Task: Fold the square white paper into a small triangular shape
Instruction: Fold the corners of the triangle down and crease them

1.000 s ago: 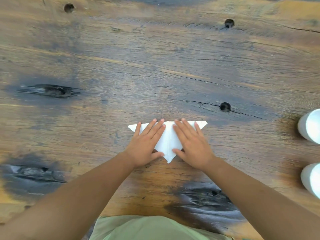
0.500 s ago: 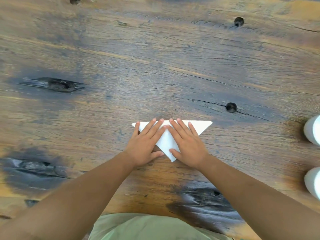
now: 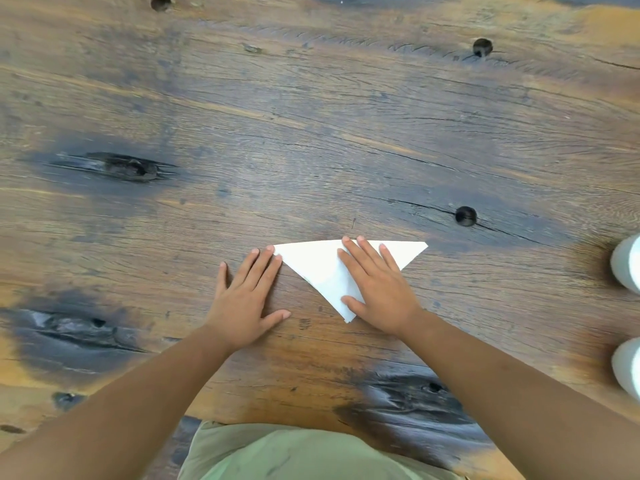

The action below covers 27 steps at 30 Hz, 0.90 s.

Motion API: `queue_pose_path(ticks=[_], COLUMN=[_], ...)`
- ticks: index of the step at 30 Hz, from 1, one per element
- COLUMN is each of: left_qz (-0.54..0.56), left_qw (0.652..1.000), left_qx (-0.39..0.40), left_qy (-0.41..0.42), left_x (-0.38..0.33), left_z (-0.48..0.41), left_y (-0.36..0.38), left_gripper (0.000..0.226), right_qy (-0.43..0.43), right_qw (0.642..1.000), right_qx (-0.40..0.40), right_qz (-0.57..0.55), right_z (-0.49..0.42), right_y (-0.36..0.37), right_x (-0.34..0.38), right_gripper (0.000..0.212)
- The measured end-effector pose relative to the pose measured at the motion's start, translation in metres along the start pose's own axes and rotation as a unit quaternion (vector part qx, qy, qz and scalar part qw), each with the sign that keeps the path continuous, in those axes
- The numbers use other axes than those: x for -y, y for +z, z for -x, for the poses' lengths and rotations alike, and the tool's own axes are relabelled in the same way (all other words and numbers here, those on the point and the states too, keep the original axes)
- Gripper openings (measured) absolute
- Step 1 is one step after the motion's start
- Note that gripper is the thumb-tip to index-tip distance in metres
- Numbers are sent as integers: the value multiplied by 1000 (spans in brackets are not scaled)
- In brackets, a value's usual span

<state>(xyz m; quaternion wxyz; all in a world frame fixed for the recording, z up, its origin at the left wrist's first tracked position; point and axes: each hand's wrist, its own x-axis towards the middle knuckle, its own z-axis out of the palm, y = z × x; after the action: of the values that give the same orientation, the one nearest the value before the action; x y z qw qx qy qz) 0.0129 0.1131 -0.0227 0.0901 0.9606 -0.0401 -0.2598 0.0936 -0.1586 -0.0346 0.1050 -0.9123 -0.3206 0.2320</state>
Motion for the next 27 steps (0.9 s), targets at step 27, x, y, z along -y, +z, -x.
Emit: queue_pose_path(ticks=[27], left_qz=[-90], left_qw=[990], left_qx=[-60], left_qy=[89], left_x=[-86], left_z=[-54], left_y=[-10], left_gripper=[79], right_qy=[91], right_qw=[986], right_qx=[-142], right_qz=[-7], right_z=[27], right_y=[5], right_x=[-19], right_gripper=[61])
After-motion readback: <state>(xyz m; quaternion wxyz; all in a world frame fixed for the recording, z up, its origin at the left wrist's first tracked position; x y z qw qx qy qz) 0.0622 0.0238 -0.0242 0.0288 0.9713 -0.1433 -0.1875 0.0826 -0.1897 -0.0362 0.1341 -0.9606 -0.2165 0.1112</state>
